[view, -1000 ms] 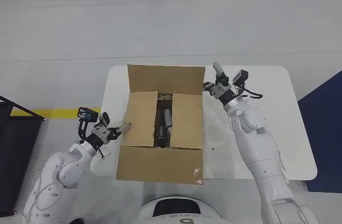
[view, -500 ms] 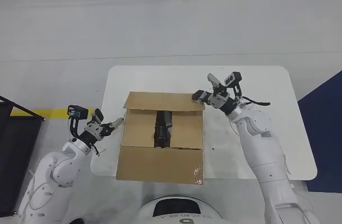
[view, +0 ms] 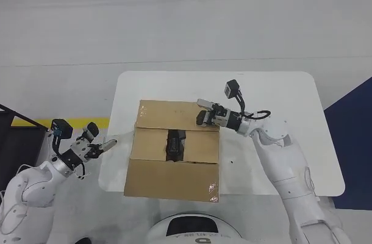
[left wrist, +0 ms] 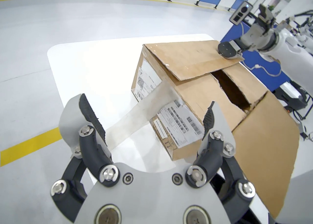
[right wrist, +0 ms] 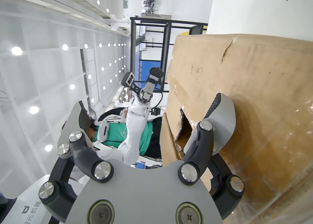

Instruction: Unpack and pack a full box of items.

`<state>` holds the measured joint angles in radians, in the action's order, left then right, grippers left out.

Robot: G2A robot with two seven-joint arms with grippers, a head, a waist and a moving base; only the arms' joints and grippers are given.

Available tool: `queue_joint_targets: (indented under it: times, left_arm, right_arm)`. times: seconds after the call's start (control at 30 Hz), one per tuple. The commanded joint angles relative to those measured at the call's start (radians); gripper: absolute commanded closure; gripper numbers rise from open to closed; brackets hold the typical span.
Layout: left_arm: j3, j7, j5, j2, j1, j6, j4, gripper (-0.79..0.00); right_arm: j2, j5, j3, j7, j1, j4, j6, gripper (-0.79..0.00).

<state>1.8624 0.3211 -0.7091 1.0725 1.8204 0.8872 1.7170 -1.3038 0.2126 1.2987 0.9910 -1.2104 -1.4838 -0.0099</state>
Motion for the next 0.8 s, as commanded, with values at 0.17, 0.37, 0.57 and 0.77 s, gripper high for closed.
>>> queue_joint_targets:
  times: [0.17,0.37,0.57,0.77]
  left_arm:
    - [0.018,-0.109,-0.22,-0.006,0.068,0.125,0.059,-0.785]
    - [-0.022,-0.284,-0.552,0.001,0.102,0.075,0.079,-0.785]
    - [-0.072,-0.45,-0.755,-0.001,0.124,0.045,0.062,-0.785]
    - [-0.106,-0.534,-0.677,0.0,0.118,0.063,0.043,-0.785]
  right_arm:
    - [0.007,0.031,0.005,0.004,-0.003,-0.021,-0.008,-0.785]
    - [0.013,0.037,0.001,-0.002,-0.005,-0.022,-0.008,-0.785]
    - [0.019,0.042,-0.003,-0.012,-0.015,-0.026,-0.012,-0.785]
    - [0.026,0.044,0.009,-0.038,-0.04,-0.036,-0.014,-0.785]
